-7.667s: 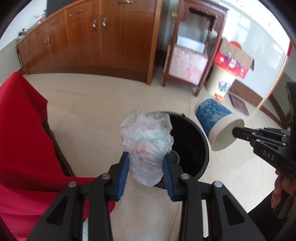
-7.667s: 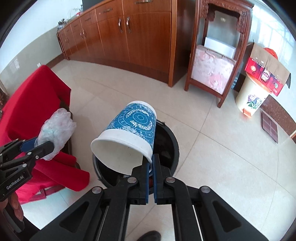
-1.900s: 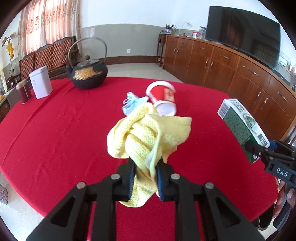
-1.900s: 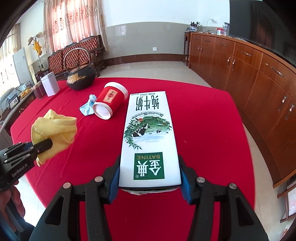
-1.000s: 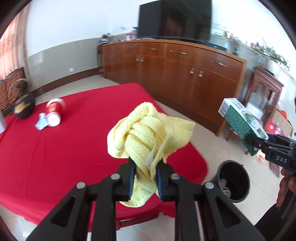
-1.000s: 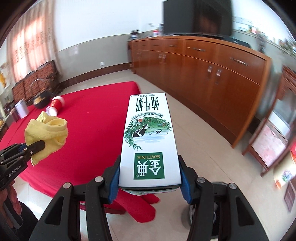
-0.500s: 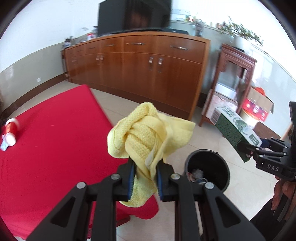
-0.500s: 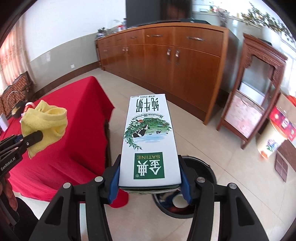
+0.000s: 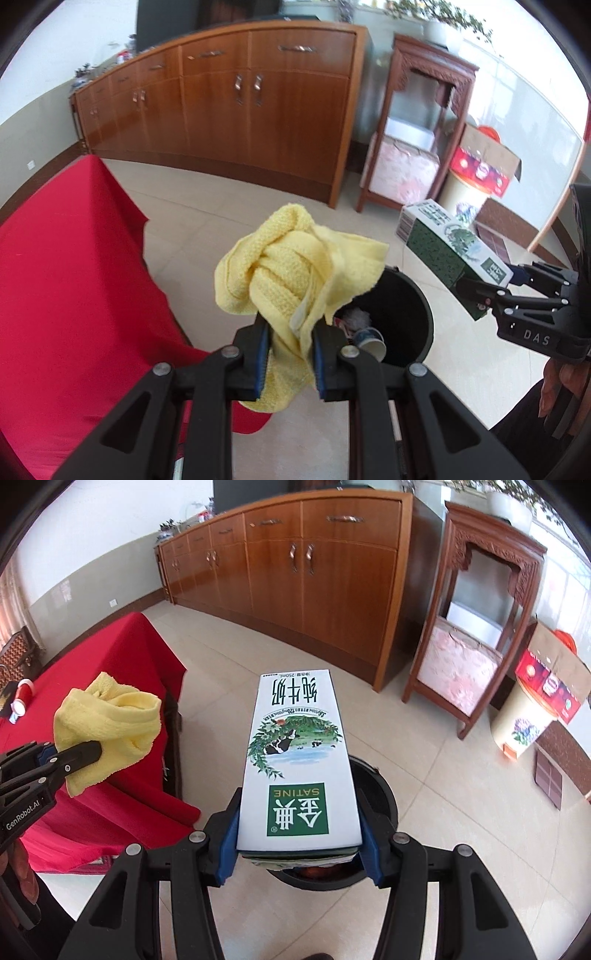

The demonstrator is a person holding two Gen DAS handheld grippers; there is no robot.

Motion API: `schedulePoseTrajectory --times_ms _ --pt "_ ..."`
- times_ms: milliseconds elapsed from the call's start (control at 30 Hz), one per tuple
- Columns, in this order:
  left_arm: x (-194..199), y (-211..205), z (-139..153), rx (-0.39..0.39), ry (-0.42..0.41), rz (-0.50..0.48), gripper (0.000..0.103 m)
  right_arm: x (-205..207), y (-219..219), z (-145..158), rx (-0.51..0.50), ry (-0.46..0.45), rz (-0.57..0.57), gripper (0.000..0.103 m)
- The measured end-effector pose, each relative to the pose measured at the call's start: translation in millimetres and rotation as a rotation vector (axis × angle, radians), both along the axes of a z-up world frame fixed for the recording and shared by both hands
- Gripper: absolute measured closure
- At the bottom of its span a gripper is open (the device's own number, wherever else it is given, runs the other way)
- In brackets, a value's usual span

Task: Collect trash
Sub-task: 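Carry the yellow cloth and milk carton over the black trash bin with both tools, then open both tools to drop the cloth and carton into the bin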

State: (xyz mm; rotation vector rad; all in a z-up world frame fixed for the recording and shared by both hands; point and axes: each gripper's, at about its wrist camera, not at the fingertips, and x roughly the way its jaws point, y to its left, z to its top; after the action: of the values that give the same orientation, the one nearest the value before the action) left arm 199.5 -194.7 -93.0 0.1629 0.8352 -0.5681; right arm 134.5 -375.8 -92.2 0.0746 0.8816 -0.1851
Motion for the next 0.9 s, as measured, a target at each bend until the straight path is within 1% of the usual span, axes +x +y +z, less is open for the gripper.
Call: schedulePoseTrajectory --times_ms 300,467,633,767,800,833,867,900 --pt "4.0 -47.6 -37.0 0.054 0.092 -0.087 0.082 -2.2 -28.2 -42.7 0.003 0.095 -0.017 0.047" --pt "8.7 -72.0 -57.9 0.082 0.145 -0.130 0.082 5.1 -42.8 -73.1 -0.013 0.171 0.017 0.047" --pt "21.4 -99.1 -90.8 0.115 0.220 -0.155 0.082 18.4 -50.5 -103.9 -0.041 0.249 0.065 0.047" --pt "30.1 -110.9 -115.2 0.135 0.270 -0.165 0.081 33.5 -56.2 -127.0 -0.064 0.313 0.108 0.047" --pt "32.0 -112.0 -119.5 0.129 0.285 -0.169 0.076 37.0 -57.1 -130.7 -0.069 0.321 0.114 0.047" --pt "33.7 -112.5 -123.8 0.122 0.295 -0.170 0.066 40.5 -58.3 -133.8 -0.075 0.329 0.119 0.046" --pt "34.1 -112.6 -127.7 0.137 0.295 -0.165 0.055 45.5 -59.6 -137.9 -0.086 0.337 0.128 0.044" --pt "34.5 -112.8 -129.7 0.153 0.288 -0.158 0.031 49.1 -60.5 -141.2 -0.087 0.347 0.135 0.036"
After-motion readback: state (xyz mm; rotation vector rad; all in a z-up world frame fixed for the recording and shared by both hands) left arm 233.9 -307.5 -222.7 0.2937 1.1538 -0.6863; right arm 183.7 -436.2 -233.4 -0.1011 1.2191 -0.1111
